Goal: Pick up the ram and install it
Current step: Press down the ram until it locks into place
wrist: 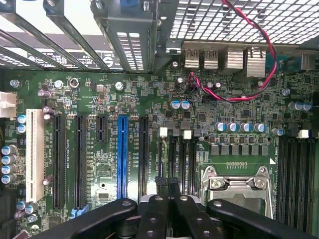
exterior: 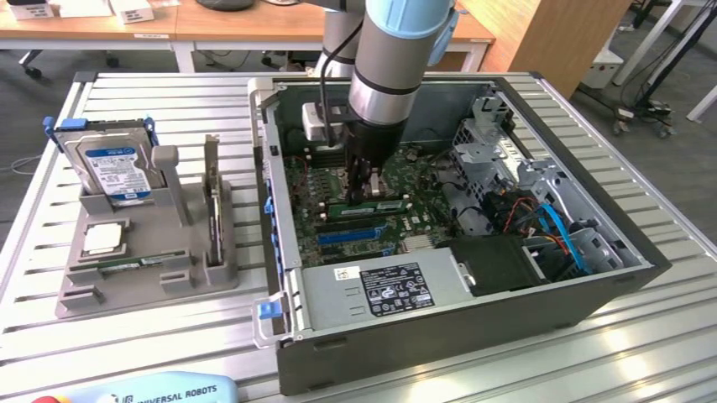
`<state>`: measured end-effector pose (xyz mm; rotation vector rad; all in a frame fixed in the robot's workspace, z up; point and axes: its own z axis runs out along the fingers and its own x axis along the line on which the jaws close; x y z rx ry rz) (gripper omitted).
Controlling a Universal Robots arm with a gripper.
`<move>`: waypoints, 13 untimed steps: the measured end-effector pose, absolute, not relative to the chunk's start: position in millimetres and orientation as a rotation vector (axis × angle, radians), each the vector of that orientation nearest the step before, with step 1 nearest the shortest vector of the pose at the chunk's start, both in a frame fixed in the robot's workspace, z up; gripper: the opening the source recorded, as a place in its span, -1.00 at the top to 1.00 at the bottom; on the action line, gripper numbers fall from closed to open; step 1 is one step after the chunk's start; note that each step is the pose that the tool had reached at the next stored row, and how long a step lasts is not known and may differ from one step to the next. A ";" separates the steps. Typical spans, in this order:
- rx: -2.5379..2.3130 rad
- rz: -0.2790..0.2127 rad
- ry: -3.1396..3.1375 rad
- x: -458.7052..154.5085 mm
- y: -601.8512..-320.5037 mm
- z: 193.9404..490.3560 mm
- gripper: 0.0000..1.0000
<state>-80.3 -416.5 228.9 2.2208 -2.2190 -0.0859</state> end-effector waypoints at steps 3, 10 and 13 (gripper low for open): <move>2.221 -0.086 -2.219 -80.2 -416.5 228.8 0.80; 2.221 -0.086 -2.219 -80.2 -416.5 227.7 0.80; 2.221 -0.086 -2.219 -80.2 -416.5 227.3 0.80</move>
